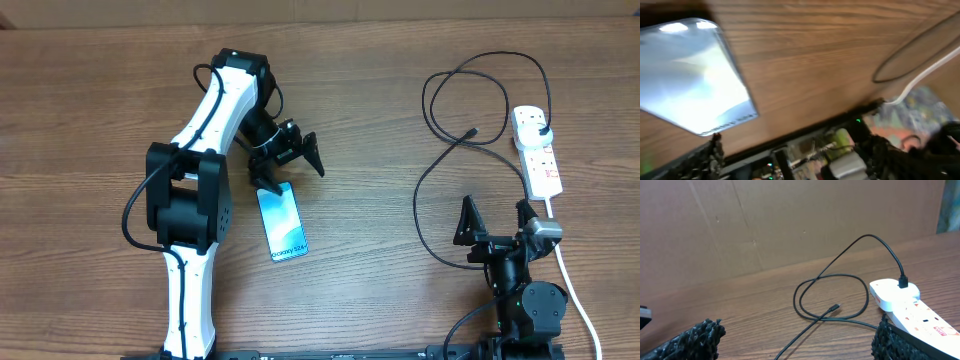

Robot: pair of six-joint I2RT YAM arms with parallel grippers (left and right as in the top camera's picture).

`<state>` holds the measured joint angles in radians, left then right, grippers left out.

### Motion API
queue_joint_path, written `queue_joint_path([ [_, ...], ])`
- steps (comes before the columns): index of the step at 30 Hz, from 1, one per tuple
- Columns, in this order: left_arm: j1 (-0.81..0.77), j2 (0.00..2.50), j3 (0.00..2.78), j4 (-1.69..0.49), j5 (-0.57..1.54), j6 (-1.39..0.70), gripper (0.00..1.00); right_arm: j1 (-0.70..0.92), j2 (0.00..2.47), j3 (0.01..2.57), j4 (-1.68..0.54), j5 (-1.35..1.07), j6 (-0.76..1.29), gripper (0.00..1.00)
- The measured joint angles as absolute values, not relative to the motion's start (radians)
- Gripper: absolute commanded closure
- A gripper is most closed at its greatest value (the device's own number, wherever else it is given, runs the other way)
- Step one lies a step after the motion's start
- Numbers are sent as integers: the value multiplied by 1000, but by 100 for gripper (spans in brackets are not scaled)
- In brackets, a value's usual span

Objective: Plug charger to phone and switch on socket

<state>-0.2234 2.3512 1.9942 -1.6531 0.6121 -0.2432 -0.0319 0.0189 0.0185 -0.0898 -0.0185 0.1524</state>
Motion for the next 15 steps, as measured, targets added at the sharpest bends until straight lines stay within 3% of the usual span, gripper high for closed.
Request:
queue_joint_path([
  [9, -220, 2351, 1994, -1640, 472, -259, 0, -32, 19, 19, -90, -19, 153, 0],
  [15, -223, 2335, 1995, -1634, 263, -324, 0, -32, 19, 19, -90, -19, 153, 0],
])
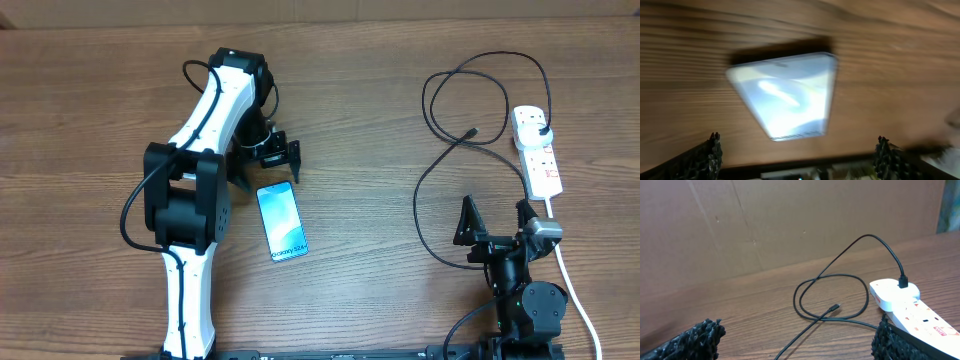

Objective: Plug charger to phone and switch on socket

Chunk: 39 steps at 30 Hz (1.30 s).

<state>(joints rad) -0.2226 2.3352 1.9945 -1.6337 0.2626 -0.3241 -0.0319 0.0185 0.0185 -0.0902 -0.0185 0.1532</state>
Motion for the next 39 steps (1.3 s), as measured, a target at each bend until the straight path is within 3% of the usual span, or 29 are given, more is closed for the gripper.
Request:
queue_joint_path([
  [6, -270, 2094, 1994, -1566, 23, -419, 1, -32, 19, 19, -90, -19, 153, 0],
  [12, -459, 1669, 2000, -1503, -152, -513, 0, -32, 19, 19, -91, -19, 153, 0],
  [17, -542, 1471, 1862, -1485, -230, -595, 0, -32, 19, 19, -90, -19, 153, 0],
  [26, -541, 1546, 1396, -1272, -199, -714, 1, -32, 19, 19, -90, -19, 153, 0],
  [39, -509, 1543, 1095, -951, -116, -810, 0, -32, 19, 19, -90, -19, 153, 0],
])
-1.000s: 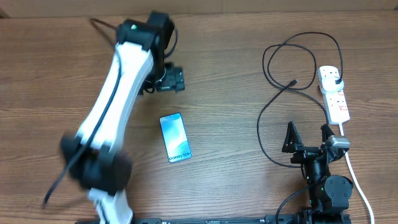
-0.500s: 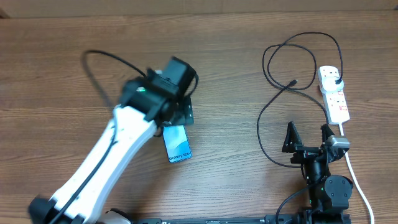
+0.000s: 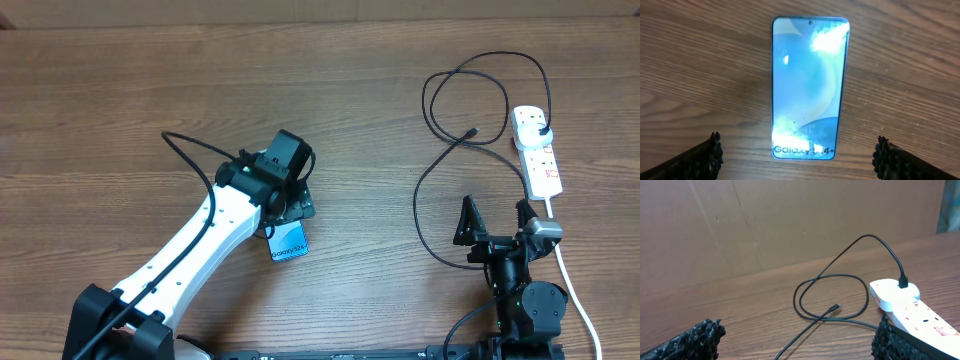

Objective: Plug charger to phone and switch on socket

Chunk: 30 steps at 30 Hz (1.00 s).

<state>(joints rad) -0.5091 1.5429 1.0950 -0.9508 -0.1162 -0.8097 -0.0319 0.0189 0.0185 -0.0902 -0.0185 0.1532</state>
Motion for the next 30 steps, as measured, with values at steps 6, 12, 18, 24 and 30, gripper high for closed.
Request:
queue_joint_path([
  [6, -480, 1628, 1079, -908, -83, -801, 0, -32, 19, 19, -90, -19, 153, 0],
  [12, -469, 1731, 1079, -858, -30, -768, 0, -32, 19, 19, -91, -19, 152, 0],
  [18, -469, 1795, 1075, -820, 2, -736, 1, -32, 19, 19, -90, -19, 153, 0],
  [24, -469, 1813, 1074, -804, 29, -722, 1, -32, 19, 19, -90, -19, 153, 0],
  [30, -469, 1814, 1074, -815, 29, -722, 0, -32, 19, 19, -90, -19, 153, 0],
])
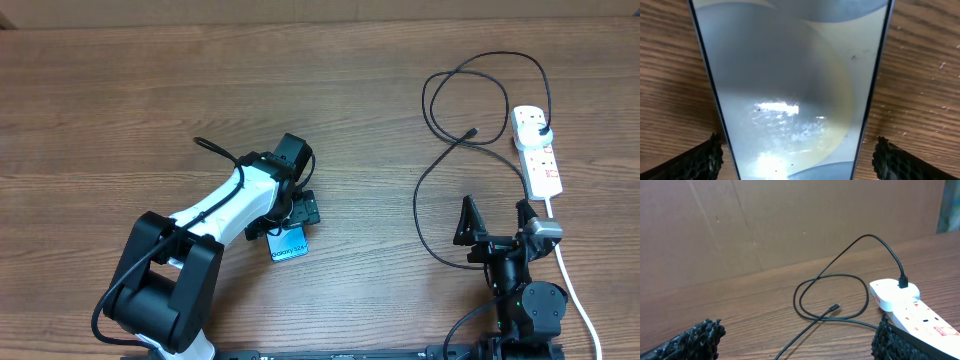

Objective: Plug charger to phone and switch on socket

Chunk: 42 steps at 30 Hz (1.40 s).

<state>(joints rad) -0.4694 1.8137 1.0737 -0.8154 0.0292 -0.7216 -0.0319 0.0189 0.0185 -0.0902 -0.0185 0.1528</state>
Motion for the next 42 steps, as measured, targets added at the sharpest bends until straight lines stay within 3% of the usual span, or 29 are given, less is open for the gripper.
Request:
queue_joint_path([
  [31, -469, 1807, 1033, -758, -20, -731, 0, -32, 19, 19, -90, -19, 153, 0],
  [39, -469, 1797, 1021, -721, -26, -734, 21, -32, 19, 19, -90, -19, 153, 0],
  [42, -469, 1795, 1021, -720, -24, -734, 23, -32, 19, 19, -91, -19, 153, 0],
])
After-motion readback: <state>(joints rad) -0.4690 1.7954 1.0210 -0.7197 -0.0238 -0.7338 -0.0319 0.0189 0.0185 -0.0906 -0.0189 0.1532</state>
